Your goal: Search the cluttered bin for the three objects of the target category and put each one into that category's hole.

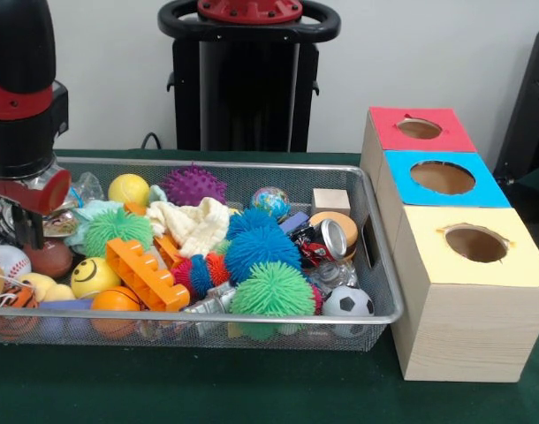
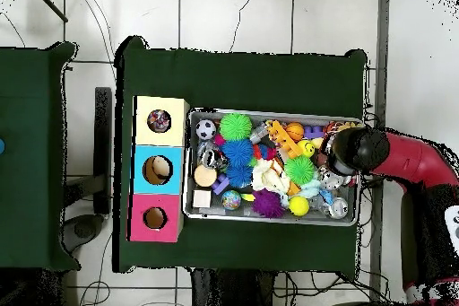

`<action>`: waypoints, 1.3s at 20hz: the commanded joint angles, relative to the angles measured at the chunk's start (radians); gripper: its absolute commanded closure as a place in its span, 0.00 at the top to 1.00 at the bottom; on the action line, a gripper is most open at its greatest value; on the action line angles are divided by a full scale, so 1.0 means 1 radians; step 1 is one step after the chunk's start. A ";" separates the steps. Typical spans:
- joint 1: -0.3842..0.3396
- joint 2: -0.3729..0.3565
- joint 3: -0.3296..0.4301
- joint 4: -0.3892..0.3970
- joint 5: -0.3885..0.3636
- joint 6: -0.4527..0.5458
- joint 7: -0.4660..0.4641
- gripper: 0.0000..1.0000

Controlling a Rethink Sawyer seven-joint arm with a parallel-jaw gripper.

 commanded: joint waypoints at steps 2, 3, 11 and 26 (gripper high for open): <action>-0.008 0.028 0.049 0.049 -0.049 0.045 -0.199 0.00; -0.005 0.037 0.037 0.046 -0.053 0.037 -0.179 0.00; -0.028 0.018 0.026 0.125 -0.053 0.004 -0.166 0.00; -0.084 0.107 -0.021 0.216 -0.163 -0.166 -0.100 0.00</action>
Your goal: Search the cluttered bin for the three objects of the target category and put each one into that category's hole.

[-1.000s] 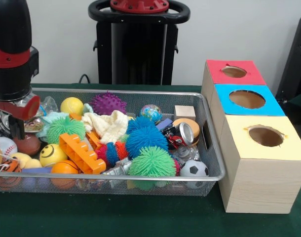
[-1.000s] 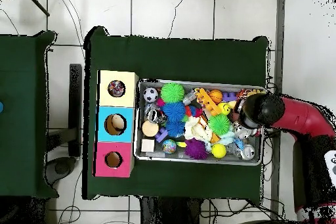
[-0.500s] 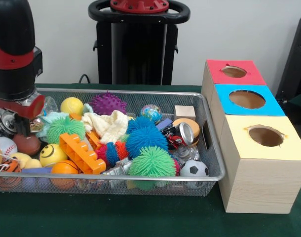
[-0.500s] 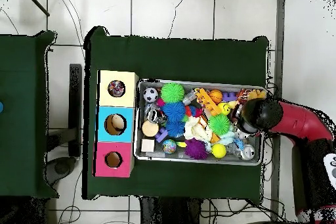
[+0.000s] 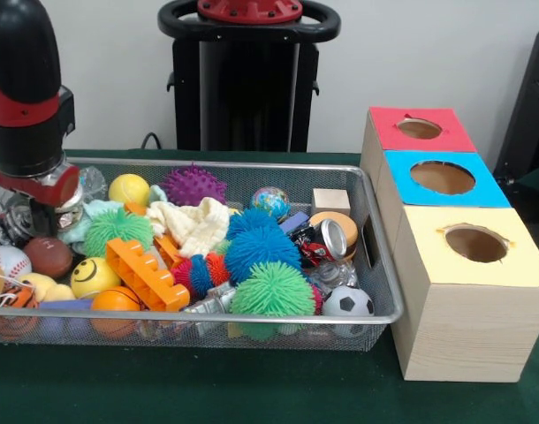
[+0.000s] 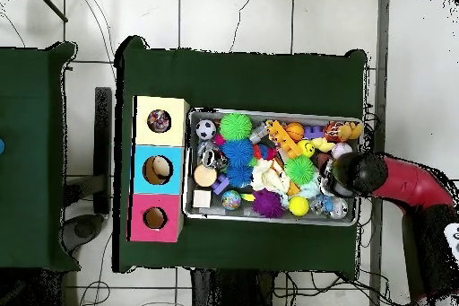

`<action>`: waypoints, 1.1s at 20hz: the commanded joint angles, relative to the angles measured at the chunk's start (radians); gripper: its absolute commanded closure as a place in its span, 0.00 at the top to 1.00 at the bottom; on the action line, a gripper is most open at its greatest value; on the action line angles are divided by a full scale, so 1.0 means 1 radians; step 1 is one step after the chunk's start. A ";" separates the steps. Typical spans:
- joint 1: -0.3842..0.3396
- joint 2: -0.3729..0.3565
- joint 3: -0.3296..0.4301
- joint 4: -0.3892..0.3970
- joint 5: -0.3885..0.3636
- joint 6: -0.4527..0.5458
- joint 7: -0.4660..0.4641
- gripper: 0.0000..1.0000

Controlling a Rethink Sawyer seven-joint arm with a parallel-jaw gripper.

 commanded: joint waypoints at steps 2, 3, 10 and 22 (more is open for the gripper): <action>-0.007 0.100 -0.025 0.101 -0.127 -0.101 -0.087 0.00; -0.004 0.111 -0.032 0.094 -0.135 -0.103 -0.079 0.00; 0.005 0.161 -0.064 0.083 -0.160 -0.148 -0.012 0.00; 0.014 0.147 -0.032 0.260 0.017 -0.215 0.132 0.00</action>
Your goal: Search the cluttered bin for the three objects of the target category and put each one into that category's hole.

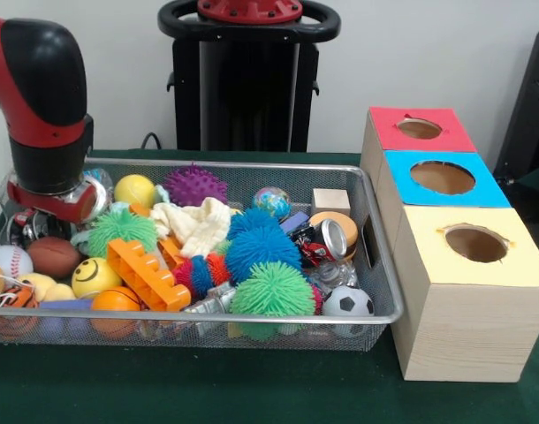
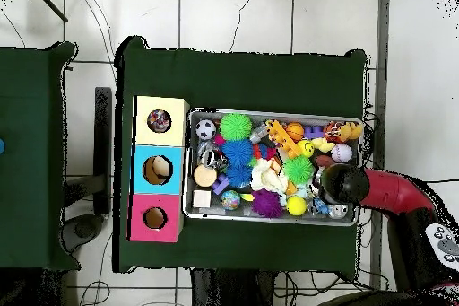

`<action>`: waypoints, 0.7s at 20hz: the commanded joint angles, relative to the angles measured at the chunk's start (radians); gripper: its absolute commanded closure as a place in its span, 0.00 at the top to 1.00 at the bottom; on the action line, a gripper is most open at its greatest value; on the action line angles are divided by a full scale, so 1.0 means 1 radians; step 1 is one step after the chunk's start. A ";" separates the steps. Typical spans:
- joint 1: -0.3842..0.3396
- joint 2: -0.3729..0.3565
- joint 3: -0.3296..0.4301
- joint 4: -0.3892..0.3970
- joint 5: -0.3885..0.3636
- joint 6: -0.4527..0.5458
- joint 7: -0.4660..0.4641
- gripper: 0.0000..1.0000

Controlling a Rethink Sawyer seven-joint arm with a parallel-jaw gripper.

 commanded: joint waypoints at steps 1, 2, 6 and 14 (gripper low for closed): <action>-0.003 0.091 0.026 0.226 0.065 -0.034 0.139 0.00; 0.003 0.088 0.026 0.232 0.078 -0.033 0.143 0.00; 0.037 0.070 0.022 0.275 0.145 -0.059 0.197 0.00; 0.081 0.053 0.027 0.343 0.263 -0.088 0.229 0.00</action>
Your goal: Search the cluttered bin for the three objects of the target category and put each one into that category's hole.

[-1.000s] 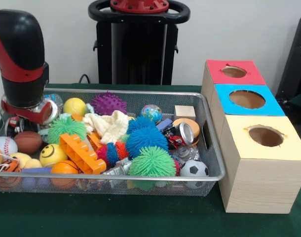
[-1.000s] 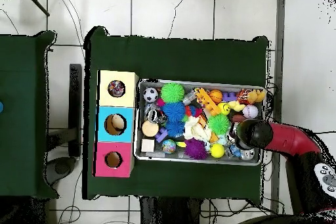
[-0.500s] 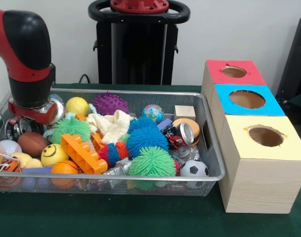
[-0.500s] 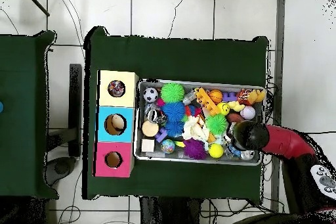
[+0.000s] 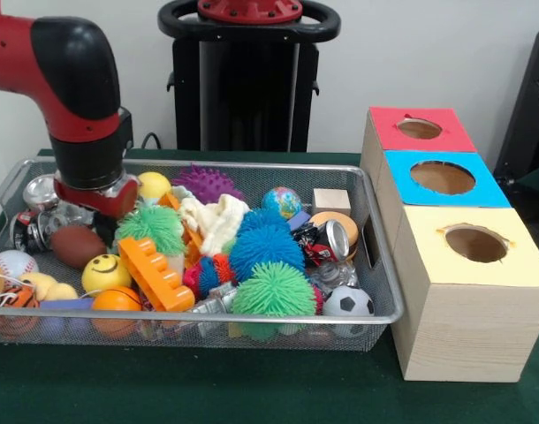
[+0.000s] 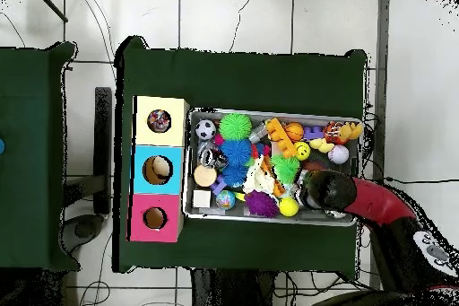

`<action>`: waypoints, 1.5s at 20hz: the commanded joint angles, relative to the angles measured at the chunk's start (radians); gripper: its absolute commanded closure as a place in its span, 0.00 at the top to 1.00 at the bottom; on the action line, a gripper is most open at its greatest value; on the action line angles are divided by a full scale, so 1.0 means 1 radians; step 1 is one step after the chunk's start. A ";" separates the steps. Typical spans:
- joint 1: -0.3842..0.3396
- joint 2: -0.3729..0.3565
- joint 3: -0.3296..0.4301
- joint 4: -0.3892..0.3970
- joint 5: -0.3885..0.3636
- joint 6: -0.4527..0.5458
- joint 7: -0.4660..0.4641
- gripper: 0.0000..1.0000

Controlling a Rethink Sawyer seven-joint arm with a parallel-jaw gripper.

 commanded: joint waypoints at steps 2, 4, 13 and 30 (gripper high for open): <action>0.075 0.057 0.037 0.231 0.110 -0.010 0.229 0.00; 0.089 0.055 0.029 0.241 0.132 -0.019 0.231 0.00; 0.151 0.005 -0.017 0.320 0.244 -0.054 0.253 0.00; 0.203 -0.074 -0.055 0.418 0.415 -0.098 0.208 0.00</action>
